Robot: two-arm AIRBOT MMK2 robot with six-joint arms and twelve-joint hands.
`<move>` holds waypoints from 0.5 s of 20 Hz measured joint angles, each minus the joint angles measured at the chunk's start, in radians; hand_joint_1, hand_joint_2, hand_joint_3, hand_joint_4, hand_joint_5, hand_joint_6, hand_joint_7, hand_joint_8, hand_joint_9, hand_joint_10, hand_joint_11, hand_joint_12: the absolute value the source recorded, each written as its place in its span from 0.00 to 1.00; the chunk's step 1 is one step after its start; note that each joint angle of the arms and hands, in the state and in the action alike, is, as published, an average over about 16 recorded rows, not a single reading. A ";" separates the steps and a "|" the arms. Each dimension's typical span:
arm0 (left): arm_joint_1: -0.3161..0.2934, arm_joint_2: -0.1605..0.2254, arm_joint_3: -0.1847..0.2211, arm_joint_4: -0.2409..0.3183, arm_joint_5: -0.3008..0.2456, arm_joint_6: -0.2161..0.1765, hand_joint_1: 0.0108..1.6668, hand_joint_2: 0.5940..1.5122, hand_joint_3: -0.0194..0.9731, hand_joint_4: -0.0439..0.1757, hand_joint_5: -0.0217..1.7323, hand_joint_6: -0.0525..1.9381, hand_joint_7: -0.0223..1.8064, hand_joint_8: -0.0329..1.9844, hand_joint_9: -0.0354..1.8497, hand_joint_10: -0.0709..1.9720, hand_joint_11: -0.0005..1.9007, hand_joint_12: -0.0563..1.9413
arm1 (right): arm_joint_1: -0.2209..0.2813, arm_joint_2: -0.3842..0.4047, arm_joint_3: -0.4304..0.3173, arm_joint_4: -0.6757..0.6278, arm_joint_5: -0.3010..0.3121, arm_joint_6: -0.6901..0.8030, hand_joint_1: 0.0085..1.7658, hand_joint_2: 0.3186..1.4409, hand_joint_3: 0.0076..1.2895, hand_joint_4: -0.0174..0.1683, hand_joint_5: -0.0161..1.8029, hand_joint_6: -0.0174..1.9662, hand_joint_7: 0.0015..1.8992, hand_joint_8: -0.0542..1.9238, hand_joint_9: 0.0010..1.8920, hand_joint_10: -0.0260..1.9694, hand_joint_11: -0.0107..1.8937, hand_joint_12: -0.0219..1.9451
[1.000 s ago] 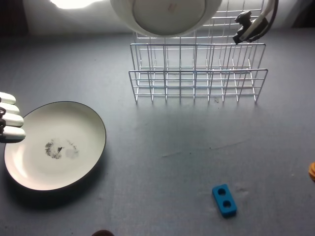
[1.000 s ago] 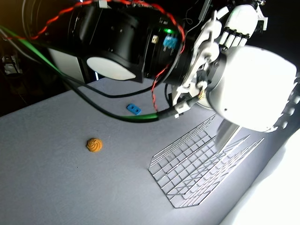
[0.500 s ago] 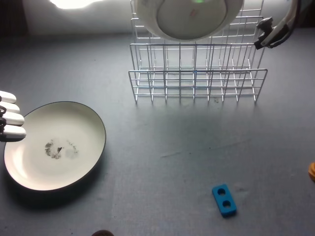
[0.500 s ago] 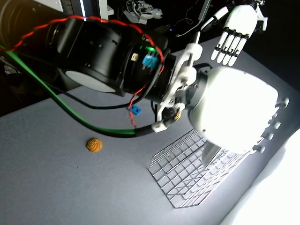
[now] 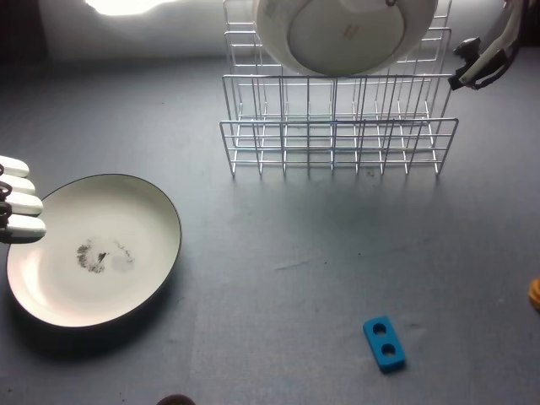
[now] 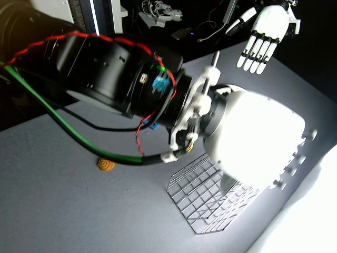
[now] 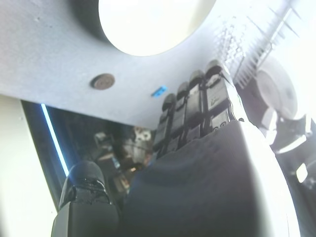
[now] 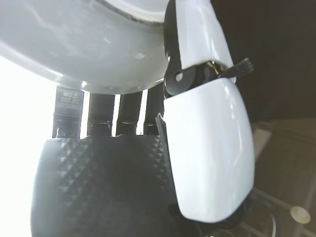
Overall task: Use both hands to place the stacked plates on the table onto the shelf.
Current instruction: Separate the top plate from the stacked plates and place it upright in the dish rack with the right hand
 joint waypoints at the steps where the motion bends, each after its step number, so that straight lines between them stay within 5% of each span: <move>1: -0.002 0.000 -0.001 0.001 0.000 -0.001 0.00 0.53 0.04 0.20 0.02 0.03 0.02 0.03 0.03 0.04 0.01 0.03 | -0.003 -0.002 0.006 0.003 -0.002 0.003 0.77 0.57 0.01 0.05 0.54 0.45 0.58 0.40 0.57 0.46 0.48 0.50; 10: -0.039 -0.008 -0.018 0.022 0.018 -0.023 0.00 0.53 0.04 0.20 0.02 0.03 0.02 0.03 0.03 0.04 0.01 0.03 | -0.034 -0.035 0.069 0.014 -0.016 0.040 0.77 0.57 0.01 0.05 0.54 0.45 0.59 0.40 0.57 0.45 0.49 0.49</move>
